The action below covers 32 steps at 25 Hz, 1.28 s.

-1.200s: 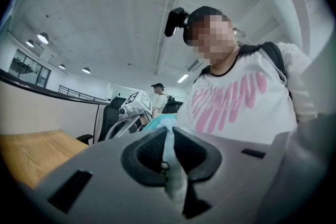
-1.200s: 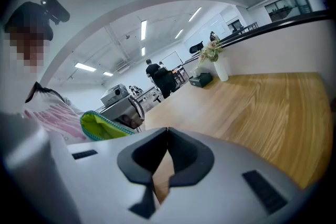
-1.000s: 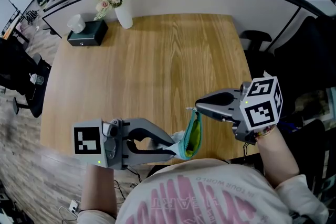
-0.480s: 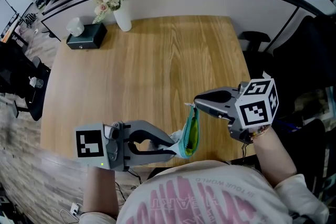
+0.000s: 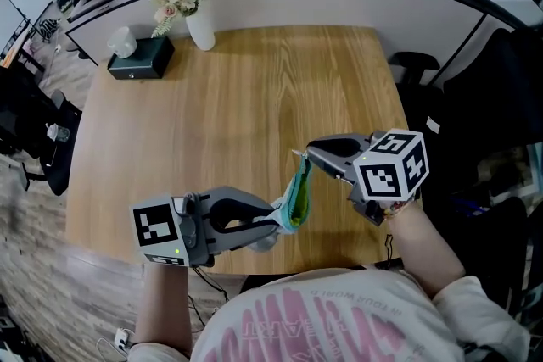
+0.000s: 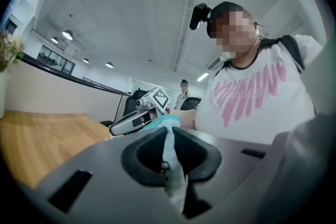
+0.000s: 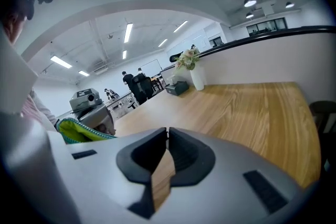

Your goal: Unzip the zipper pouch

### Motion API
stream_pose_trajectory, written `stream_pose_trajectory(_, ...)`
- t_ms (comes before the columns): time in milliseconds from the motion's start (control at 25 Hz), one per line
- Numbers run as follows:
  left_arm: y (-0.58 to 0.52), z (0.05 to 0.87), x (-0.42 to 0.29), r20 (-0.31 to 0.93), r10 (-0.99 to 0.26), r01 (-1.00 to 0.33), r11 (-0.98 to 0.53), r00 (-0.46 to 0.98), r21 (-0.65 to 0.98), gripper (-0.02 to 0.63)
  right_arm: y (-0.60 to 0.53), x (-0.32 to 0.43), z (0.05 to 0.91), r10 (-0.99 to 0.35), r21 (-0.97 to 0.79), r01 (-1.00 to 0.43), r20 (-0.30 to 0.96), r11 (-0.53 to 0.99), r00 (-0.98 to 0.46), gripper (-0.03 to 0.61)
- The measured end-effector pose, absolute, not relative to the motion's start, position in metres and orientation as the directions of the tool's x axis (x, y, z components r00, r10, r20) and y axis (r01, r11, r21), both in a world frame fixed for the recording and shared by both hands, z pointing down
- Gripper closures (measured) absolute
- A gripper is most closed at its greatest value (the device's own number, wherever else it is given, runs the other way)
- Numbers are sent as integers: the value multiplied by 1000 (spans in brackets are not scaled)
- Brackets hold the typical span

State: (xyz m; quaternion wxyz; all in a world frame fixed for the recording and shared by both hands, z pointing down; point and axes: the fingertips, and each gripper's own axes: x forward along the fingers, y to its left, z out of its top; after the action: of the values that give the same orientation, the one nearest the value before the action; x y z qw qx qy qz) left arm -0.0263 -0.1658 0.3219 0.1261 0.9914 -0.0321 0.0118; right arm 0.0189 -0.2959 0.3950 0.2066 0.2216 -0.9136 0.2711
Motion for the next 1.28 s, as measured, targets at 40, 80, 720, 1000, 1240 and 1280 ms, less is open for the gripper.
stream_pose_trajectory(40, -166, 324, -27, 33, -65, -71, -964, 997, 256, 575, -297, 16, 398, -294, -400, -519, 502, 755, -814, 561)
stream_pose_trajectory(80, -167, 325, -29, 29, -74, -79, -961, 997, 263, 575, -297, 12, 401, -295, -395, -522, 506, 756, -810, 561)
stream_pose_trajectory(720, -204, 304, -58, -79, -467, -424, -852, 881, 308, 574, -298, -12, 417, -455, -489, -641, 454, 592, -766, 542)
stream_pose_trajectory(1000, -224, 305, -97, -90, -702, -648, -694, 707, 314, 574, -293, 7, 409, -513, -579, -647, 406, 496, -757, 504)
stream_pose_trajectory(1240, -233, 330, -140, 13, -898, -816, -393, 439, 424, 574, -284, 24, 400, -605, -552, -684, 358, 477, -711, 579)
stream_pose_trajectory(1280, -231, 336, -144, 34, -912, -829, -356, 409, 431, 574, -281, 28, 397, -625, -543, -694, 348, 473, -699, 581)
